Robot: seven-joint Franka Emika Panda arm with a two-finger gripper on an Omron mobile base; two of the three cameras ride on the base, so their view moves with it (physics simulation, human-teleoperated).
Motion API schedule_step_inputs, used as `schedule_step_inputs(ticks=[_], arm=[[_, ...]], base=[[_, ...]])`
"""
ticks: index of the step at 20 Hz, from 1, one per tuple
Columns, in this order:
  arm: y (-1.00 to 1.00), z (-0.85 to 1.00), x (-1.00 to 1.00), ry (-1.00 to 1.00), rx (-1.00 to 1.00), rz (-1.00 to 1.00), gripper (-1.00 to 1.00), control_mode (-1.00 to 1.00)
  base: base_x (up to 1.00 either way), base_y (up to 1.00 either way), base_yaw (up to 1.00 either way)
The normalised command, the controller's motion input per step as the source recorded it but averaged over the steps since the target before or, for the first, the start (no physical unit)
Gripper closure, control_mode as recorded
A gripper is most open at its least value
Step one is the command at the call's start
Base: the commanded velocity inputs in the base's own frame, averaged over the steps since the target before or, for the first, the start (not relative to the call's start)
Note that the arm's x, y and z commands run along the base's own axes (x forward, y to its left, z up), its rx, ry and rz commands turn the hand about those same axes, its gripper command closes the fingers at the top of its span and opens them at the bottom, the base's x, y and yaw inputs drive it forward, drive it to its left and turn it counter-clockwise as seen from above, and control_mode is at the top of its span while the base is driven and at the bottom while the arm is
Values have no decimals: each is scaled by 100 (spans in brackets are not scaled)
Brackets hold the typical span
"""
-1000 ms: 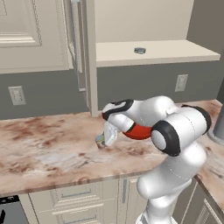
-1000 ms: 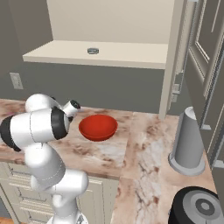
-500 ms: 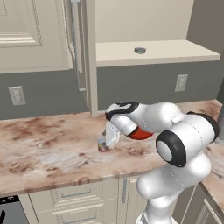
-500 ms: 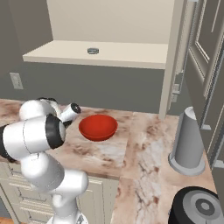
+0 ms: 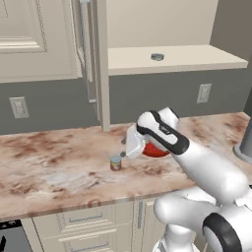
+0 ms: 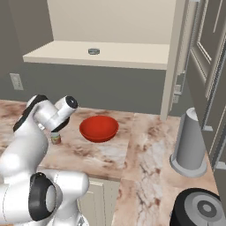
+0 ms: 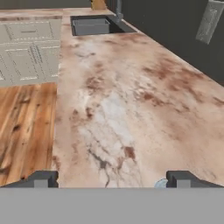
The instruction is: Restock the canned food cabinet by taking the new fresh canned food from the counter and placing it in the cabinet. Then, take the old canned food from the cabinet and place it on the counter.
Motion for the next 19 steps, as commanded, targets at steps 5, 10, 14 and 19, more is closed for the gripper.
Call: schedule_step_inputs(ticks=[5, 10, 14, 19], arm=[[-11, 100, -100, -10, 4, -8, -100, -100], [-15, 100, -100, -11, 1, -9, -100, -100], [-3, 100, -100, -12, 0, -4, -100, -100], [-41, 100, -100, -8, 3, -10, -100, -100]], base=[[0, 0, 0], [0, 0, 0], [0, 0, 0], [0, 0, 0]])
